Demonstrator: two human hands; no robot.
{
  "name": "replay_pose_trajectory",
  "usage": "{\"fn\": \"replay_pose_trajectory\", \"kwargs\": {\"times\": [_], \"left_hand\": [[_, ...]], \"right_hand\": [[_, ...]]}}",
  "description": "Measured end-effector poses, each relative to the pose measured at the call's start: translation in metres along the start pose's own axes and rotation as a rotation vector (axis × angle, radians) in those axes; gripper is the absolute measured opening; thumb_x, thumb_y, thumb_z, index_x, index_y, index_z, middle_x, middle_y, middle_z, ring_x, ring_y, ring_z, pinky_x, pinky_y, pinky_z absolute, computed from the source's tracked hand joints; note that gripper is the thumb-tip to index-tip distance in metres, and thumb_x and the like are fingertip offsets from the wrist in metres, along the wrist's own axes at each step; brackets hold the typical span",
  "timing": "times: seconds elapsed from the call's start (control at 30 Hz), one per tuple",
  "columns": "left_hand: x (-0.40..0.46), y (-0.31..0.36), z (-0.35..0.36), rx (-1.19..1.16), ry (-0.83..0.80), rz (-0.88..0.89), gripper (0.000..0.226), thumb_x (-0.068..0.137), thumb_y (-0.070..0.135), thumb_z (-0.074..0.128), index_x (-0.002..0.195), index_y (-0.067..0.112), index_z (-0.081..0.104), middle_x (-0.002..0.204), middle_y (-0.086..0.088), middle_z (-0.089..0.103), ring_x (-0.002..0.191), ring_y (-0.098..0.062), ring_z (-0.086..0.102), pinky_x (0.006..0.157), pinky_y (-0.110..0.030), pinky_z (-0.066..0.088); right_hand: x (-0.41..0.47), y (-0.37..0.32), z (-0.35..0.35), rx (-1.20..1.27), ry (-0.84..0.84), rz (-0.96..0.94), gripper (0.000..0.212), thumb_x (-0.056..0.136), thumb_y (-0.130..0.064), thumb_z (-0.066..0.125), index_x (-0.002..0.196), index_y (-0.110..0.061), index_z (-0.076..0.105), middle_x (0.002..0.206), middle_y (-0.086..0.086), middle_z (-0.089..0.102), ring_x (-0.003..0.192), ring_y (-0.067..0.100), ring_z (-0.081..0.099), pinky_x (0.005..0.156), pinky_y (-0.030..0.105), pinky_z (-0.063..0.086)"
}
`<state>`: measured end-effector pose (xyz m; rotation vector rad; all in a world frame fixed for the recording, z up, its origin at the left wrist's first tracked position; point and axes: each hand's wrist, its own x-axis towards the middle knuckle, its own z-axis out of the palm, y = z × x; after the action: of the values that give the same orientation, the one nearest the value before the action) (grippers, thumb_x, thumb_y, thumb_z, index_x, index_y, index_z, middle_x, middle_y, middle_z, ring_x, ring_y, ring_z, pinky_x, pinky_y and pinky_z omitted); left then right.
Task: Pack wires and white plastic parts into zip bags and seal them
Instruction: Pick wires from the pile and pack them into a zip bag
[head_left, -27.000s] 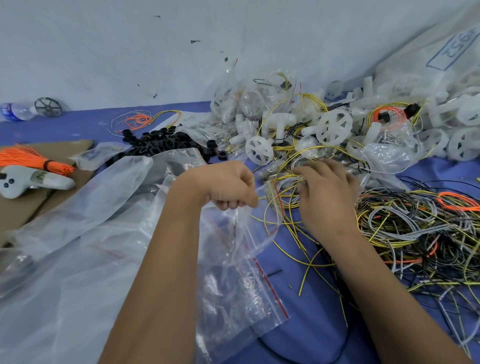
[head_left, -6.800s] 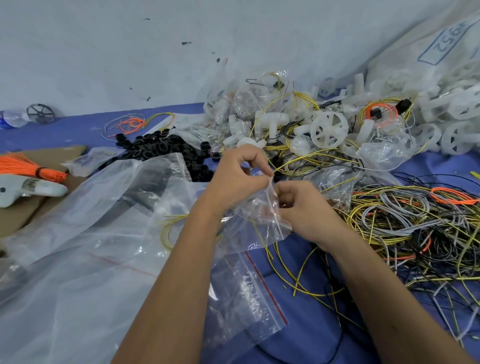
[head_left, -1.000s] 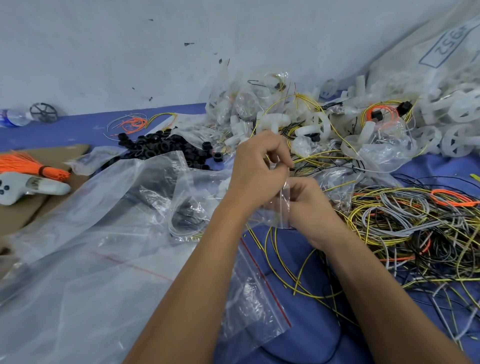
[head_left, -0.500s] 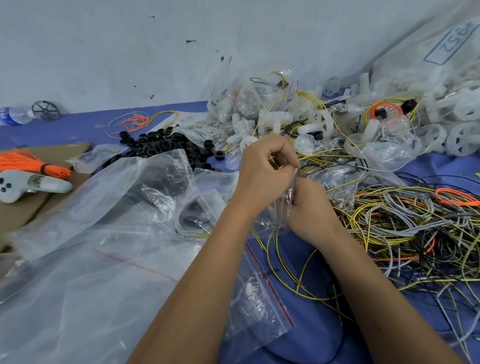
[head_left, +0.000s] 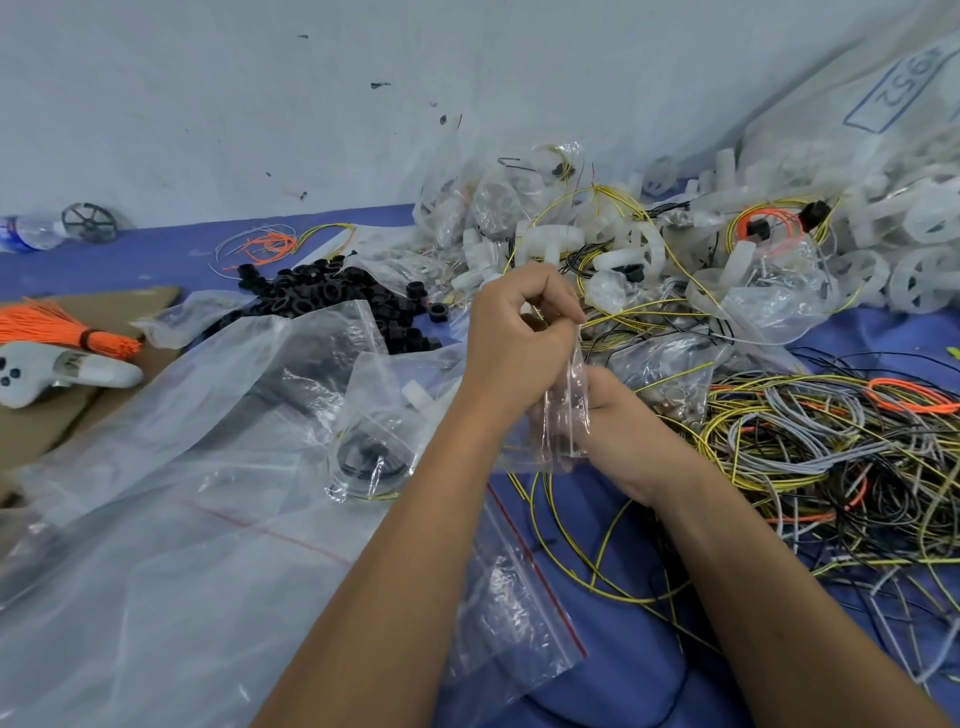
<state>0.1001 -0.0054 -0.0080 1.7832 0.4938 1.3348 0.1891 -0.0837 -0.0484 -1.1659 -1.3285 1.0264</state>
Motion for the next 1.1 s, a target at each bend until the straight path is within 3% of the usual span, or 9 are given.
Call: {"fn": "replay_pose_trajectory", "kwargs": {"times": [0.07,0.27,0.37,0.47,0.53,0.63,0.73,0.83,1.1], "left_hand": [[0.000,0.001,-0.002,-0.002,0.015,-0.009,0.038,0.067,-0.024,0.052,0.062,0.013,0.059,0.076,-0.009,0.062,0.075,-0.027,0.057,0.063,-0.020,0.043],[-0.004,-0.001,0.003,0.078,-0.012,0.051,0.036,0.065,-0.023,0.054,0.060,0.012,0.060,0.072,-0.011,0.064,0.073,-0.034,0.059,0.062,-0.041,0.049],[-0.008,-0.008,0.006,0.104,0.001,0.045,0.031,0.065,-0.018,0.053,0.061,0.011,0.060,0.072,-0.012,0.064,0.072,-0.034,0.058,0.061,-0.044,0.048],[-0.015,-0.018,0.006,0.107,0.063,-0.026,0.028,0.065,-0.015,0.051,0.063,0.012,0.059,0.072,-0.013,0.063,0.073,-0.034,0.058,0.064,-0.045,0.048],[-0.019,-0.024,0.005,0.125,0.097,-0.068,0.028,0.066,-0.015,0.051,0.063,0.012,0.058,0.072,-0.011,0.063,0.074,-0.033,0.058,0.066,-0.045,0.049],[-0.019,-0.031,0.001,0.166,0.113,-0.115,0.031,0.065,-0.012,0.052,0.063,0.018,0.057,0.071,-0.002,0.063,0.074,-0.026,0.059,0.066,-0.039,0.049],[-0.019,-0.037,-0.005,0.174,0.125,-0.176,0.032,0.066,-0.011,0.052,0.062,0.021,0.057,0.071,0.002,0.063,0.072,-0.017,0.058,0.063,-0.026,0.046],[-0.018,-0.042,-0.011,0.173,0.151,-0.221,0.031,0.069,-0.013,0.054,0.063,0.017,0.059,0.070,-0.001,0.063,0.068,-0.009,0.055,0.062,-0.019,0.043],[-0.015,-0.043,-0.013,0.154,0.190,-0.245,0.030,0.068,-0.012,0.053,0.062,0.017,0.060,0.063,0.006,0.059,0.062,-0.005,0.050,0.061,-0.018,0.042]], "right_hand": [[-0.002,-0.002,0.002,0.027,-0.046,0.002,0.037,0.089,0.008,0.046,0.060,-0.013,0.056,0.052,0.001,0.047,0.046,0.011,0.043,0.047,0.024,0.038],[-0.006,-0.004,0.006,0.004,-0.139,0.131,0.029,0.083,-0.006,0.050,0.062,-0.024,0.057,0.060,0.002,0.044,0.049,0.013,0.036,0.042,0.026,0.032],[-0.005,-0.002,0.007,-0.070,-0.115,0.116,0.019,0.087,0.006,0.053,0.076,-0.007,0.060,0.067,0.006,0.053,0.061,0.020,0.048,0.049,0.028,0.041],[0.000,0.002,0.010,-0.190,0.001,0.071,0.009,0.080,0.016,0.054,0.075,0.010,0.058,0.062,0.015,0.057,0.059,0.022,0.052,0.052,0.036,0.043],[0.003,0.005,0.007,-0.290,0.115,0.054,0.016,0.082,0.010,0.056,0.067,0.003,0.058,0.057,0.017,0.059,0.056,0.023,0.051,0.051,0.043,0.041],[0.005,0.009,0.002,-0.522,0.241,0.001,0.039,0.100,-0.012,0.050,0.061,-0.016,0.052,0.051,-0.003,0.052,0.051,0.014,0.042,0.050,0.035,0.034],[0.006,0.009,0.001,-0.647,0.292,-0.041,0.040,0.105,-0.027,0.049,0.071,-0.012,0.063,0.059,0.003,0.060,0.055,0.021,0.050,0.054,0.036,0.040],[0.006,0.008,-0.002,-0.632,0.411,-0.010,0.022,0.099,-0.015,0.058,0.087,-0.017,0.076,0.074,-0.005,0.072,0.060,0.010,0.059,0.059,0.024,0.048],[0.045,-0.012,-0.002,-0.819,0.639,-0.042,0.018,0.094,-0.020,0.059,0.100,-0.022,0.076,0.094,-0.003,0.075,0.089,0.018,0.068,0.082,0.037,0.055]]}}
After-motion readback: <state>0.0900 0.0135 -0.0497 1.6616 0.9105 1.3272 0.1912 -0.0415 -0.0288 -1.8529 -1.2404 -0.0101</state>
